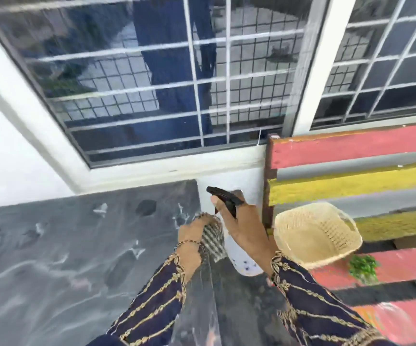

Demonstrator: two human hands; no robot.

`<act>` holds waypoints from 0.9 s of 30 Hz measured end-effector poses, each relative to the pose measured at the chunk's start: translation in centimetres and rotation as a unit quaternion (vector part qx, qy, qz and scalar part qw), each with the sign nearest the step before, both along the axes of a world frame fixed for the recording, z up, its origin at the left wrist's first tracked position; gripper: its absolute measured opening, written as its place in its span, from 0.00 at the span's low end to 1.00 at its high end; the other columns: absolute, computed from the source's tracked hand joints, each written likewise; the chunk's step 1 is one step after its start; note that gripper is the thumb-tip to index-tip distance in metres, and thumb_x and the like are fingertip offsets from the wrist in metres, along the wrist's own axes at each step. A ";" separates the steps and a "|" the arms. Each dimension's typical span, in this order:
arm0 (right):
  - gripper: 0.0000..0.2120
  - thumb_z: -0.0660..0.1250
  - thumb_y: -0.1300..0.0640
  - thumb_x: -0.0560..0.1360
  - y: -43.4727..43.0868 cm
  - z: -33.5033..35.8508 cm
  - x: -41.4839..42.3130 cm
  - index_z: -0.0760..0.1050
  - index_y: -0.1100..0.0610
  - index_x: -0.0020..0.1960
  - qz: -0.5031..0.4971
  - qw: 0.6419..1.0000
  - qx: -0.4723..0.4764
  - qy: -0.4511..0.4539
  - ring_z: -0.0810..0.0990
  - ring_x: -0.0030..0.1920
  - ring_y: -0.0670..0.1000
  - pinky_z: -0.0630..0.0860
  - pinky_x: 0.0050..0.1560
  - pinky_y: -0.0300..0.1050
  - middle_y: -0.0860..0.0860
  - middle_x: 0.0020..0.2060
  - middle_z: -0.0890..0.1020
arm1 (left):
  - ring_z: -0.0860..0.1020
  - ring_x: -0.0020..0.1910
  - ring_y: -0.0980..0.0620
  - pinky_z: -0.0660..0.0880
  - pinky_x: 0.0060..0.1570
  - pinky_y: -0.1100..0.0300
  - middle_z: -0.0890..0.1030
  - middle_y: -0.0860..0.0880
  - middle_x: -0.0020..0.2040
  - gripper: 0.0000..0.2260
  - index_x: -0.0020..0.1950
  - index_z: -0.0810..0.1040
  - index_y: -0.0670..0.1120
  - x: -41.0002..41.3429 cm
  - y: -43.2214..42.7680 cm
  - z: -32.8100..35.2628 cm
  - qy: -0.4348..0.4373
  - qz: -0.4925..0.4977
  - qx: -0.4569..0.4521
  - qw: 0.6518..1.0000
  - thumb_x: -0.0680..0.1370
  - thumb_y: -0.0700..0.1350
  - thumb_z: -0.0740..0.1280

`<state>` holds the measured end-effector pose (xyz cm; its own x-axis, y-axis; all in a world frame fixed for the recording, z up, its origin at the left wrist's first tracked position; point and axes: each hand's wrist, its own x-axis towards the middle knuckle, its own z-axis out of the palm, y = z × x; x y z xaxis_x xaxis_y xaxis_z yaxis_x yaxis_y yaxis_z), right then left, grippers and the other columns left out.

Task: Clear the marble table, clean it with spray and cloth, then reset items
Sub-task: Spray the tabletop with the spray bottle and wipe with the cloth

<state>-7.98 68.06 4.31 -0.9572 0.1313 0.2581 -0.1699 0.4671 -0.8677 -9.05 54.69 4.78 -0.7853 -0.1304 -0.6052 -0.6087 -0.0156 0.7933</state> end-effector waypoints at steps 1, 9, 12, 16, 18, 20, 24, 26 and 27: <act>0.17 0.65 0.40 0.79 -2.4 0.3 0.7 0.76 0.55 0.52 0.011 1.000 0.009 -0.005 0.77 0.24 0.47 0.72 0.27 0.42 0.49 0.25 0.77 | 0.79 0.26 0.52 0.77 0.30 0.63 0.81 0.49 0.27 0.10 0.42 0.77 0.41 0.6 -2.2 1.0 -0.003 0.017 0.014 1.000 0.73 0.47 0.72; 0.17 0.72 0.44 0.75 -19.3 2.7 5.7 0.75 0.54 0.36 0.065 0.991 -0.094 -0.069 0.75 0.26 0.39 0.68 0.30 0.31 0.40 0.24 0.78 | 0.78 0.38 0.48 0.75 0.36 0.63 0.82 0.42 0.43 0.15 0.54 0.79 0.39 6.0 -20.2 3.3 0.039 0.160 0.036 0.986 0.75 0.49 0.71; 0.16 0.70 0.43 0.77 -23.3 2.7 6.4 0.82 0.55 0.42 0.119 0.985 -0.091 -0.084 0.77 0.24 0.40 0.69 0.30 0.29 0.43 0.22 0.79 | 0.79 0.53 0.46 0.76 0.51 0.54 0.80 0.39 0.61 0.21 0.64 0.76 0.37 8.7 -25.3 3.6 0.054 0.193 0.054 0.978 0.78 0.50 0.66; 0.20 0.66 0.35 0.76 -29.4 1.6 6.4 0.82 0.51 0.41 0.223 0.964 -0.034 -0.138 0.81 0.23 0.49 0.75 0.28 0.37 0.55 0.22 0.81 | 0.81 0.43 0.43 0.78 0.39 0.55 0.82 0.39 0.46 0.16 0.57 0.77 0.36 12.5 -32.6 3.3 0.037 0.314 0.075 0.946 0.77 0.47 0.68; 0.22 0.65 0.35 0.77 -33.3 0.8 6.1 0.81 0.52 0.40 0.260 0.955 -0.005 -0.141 0.81 0.22 0.50 0.75 0.29 0.34 0.52 0.22 0.81 | 0.78 0.33 0.49 0.72 0.25 0.63 0.79 0.45 0.36 0.11 0.51 0.77 0.38 14.3 -36.3 2.9 0.024 0.381 0.100 0.919 0.75 0.44 0.71; 0.22 0.66 0.36 0.77 -37.2 -0.4 5.4 0.82 0.53 0.39 0.281 0.948 0.006 -0.148 0.81 0.21 0.52 0.74 0.28 0.31 0.46 0.22 0.81 | 0.78 0.32 0.49 0.70 0.27 0.63 0.79 0.45 0.36 0.12 0.50 0.76 0.39 15.4 -39.9 2.0 0.012 0.424 0.111 0.899 0.73 0.45 0.73; 0.29 0.64 0.33 0.76 -44.9 -2.1 2.9 0.82 0.59 0.36 0.300 0.937 0.033 -0.175 0.81 0.22 0.51 0.76 0.29 0.37 0.52 0.20 0.80 | 0.78 0.34 0.47 0.70 0.30 0.61 0.80 0.44 0.37 0.13 0.46 0.78 0.38 16.4 -46.8 1.0 -0.006 0.485 0.108 0.868 0.71 0.47 0.74; 0.33 0.62 0.32 0.76 -48.4 -2.4 1.5 0.81 0.62 0.35 0.308 0.934 0.056 -0.173 0.83 0.26 0.49 0.80 0.35 0.43 0.56 0.21 0.80 | 0.79 0.34 0.46 0.73 0.32 0.60 0.81 0.43 0.37 0.12 0.41 0.78 0.40 16.2 -49.7 0.6 -0.014 0.503 0.101 0.858 0.71 0.47 0.74; 0.33 0.61 0.32 0.76 -50.3 -2.5 0.7 0.81 0.61 0.34 0.310 0.934 0.060 -0.170 0.84 0.28 0.47 0.82 0.38 0.46 0.57 0.22 0.80 | 0.80 0.35 0.46 0.74 0.33 0.59 0.82 0.42 0.37 0.11 0.40 0.78 0.40 15.9 -51.3 0.4 -0.013 0.511 0.094 0.854 0.71 0.47 0.74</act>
